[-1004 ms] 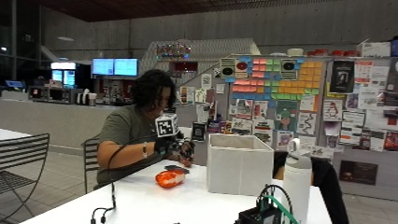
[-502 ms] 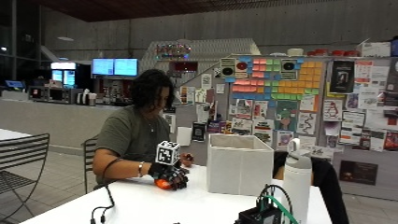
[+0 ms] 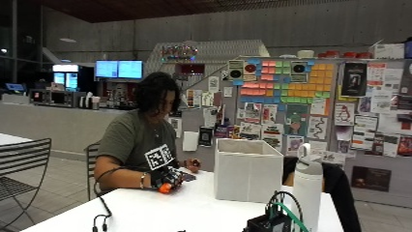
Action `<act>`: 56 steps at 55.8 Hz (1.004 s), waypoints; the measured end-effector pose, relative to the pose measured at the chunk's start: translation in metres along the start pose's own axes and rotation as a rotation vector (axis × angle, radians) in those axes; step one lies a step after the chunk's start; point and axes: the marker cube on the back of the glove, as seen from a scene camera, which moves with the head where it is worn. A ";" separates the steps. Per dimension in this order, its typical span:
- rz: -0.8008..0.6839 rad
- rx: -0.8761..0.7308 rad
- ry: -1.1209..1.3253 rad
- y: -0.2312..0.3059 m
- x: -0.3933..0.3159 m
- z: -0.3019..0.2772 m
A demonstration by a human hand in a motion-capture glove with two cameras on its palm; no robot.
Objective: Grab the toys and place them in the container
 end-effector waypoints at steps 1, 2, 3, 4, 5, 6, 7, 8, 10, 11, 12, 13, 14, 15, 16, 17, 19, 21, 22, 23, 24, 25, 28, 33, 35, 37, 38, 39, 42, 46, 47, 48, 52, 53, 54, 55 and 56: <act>0.001 0.010 -0.007 0.000 0.001 -0.002; 0.004 0.018 -0.014 0.000 0.002 -0.004; 0.007 0.025 -0.021 -0.001 0.003 -0.007; 0.010 0.033 -0.026 -0.002 0.004 -0.010; 0.012 0.043 -0.030 -0.003 0.005 -0.014; 0.014 0.055 -0.030 -0.005 0.004 -0.018; 0.016 0.071 -0.028 -0.006 0.004 -0.024; 0.018 0.089 -0.025 -0.009 0.003 -0.029; 0.019 0.129 -0.013 -0.015 0.001 -0.042; 0.016 0.149 -0.008 -0.018 0.000 -0.050; 0.008 0.170 -0.005 -0.023 -0.001 -0.058; -0.015 0.193 -0.007 -0.028 0.000 -0.068; -0.057 0.220 -0.016 -0.034 0.000 -0.078; -0.109 0.250 -0.030 -0.041 -0.003 -0.090; -0.144 0.283 -0.045 -0.048 -0.007 -0.102; -0.144 0.318 -0.054 -0.058 -0.013 -0.114; -0.081 0.383 -0.058 -0.081 -0.020 -0.137; -0.046 0.432 -0.090 -0.107 -0.024 -0.159; -0.043 0.451 -0.128 -0.121 -0.028 -0.170; -0.049 0.469 -0.169 -0.134 -0.034 -0.182; -0.063 0.487 -0.197 -0.147 -0.040 -0.192; -0.084 0.506 -0.201 -0.160 -0.046 -0.200; -0.134 0.555 -0.179 -0.196 -0.067 -0.218; -0.186 0.578 -0.208 -0.256 -0.104 -0.233; -0.175 0.575 -0.174 -0.277 -0.108 -0.229; -0.125 0.561 -0.189 -0.295 -0.117 -0.225; -0.098 0.552 -0.193 -0.304 -0.122 -0.222; -0.078 0.543 -0.187 -0.313 -0.124 -0.217; -0.132 0.505 -0.183 -0.335 -0.129 -0.194; -0.189 0.404 -0.297 -0.356 -0.136 -0.161; -0.167 0.365 -0.324 -0.360 -0.134 -0.154; -0.143 0.319 -0.348 -0.363 -0.132 -0.148; -0.114 0.123 -0.376 -0.369 -0.131 -0.119; -0.117 0.081 -0.379 -0.369 -0.131 -0.114; -0.121 0.042 -0.385 -0.369 -0.130 -0.109; -0.124 0.005 -0.392 -0.369 -0.128 -0.104; -0.127 -0.031 -0.398 -0.368 -0.126 -0.100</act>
